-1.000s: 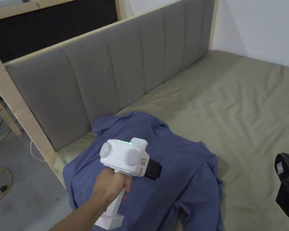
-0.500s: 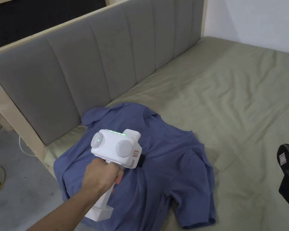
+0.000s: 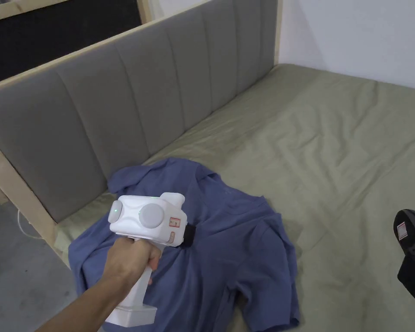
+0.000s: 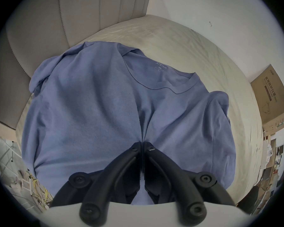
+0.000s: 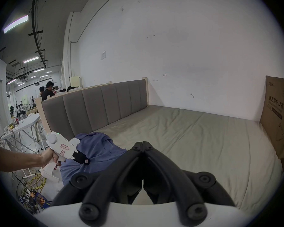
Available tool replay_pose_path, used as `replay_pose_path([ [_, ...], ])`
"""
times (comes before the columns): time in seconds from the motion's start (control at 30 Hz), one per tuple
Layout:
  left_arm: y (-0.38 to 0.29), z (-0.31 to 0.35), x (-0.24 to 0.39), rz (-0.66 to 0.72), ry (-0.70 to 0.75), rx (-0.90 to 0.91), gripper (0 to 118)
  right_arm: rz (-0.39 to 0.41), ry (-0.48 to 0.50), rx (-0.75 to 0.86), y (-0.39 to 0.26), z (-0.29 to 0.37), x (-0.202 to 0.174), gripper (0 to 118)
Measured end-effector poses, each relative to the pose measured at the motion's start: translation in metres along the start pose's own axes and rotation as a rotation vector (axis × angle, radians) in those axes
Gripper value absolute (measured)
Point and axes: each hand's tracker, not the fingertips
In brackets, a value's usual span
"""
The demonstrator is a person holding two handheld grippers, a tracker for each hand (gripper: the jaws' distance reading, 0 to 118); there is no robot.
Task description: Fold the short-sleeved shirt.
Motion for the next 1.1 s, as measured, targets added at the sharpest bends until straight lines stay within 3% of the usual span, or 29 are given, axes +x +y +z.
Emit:
replay_pose_path([
  [0.3, -0.001, -0.003, 0.025, -0.048, 0.025, 0.033, 2, 0.002, 0.000, 0.003, -0.003, 0.001, 0.004, 0],
  [0.6, 0.004, -0.004, 0.065, -0.060, -0.082, 0.038, 2, -0.016, -0.023, 0.016, -0.004, 0.011, 0.022, 0],
  [0.93, 0.037, -0.007, 0.173, -0.123, -0.270, 0.082, 1, -0.040, -0.115, 0.043, -0.003, 0.047, 0.069, 0],
  [1.1, 0.057, -0.011, 0.273, -0.222, -0.400, 0.108, 1, -0.071, -0.218, 0.084, 0.002, 0.081, 0.111, 0],
])
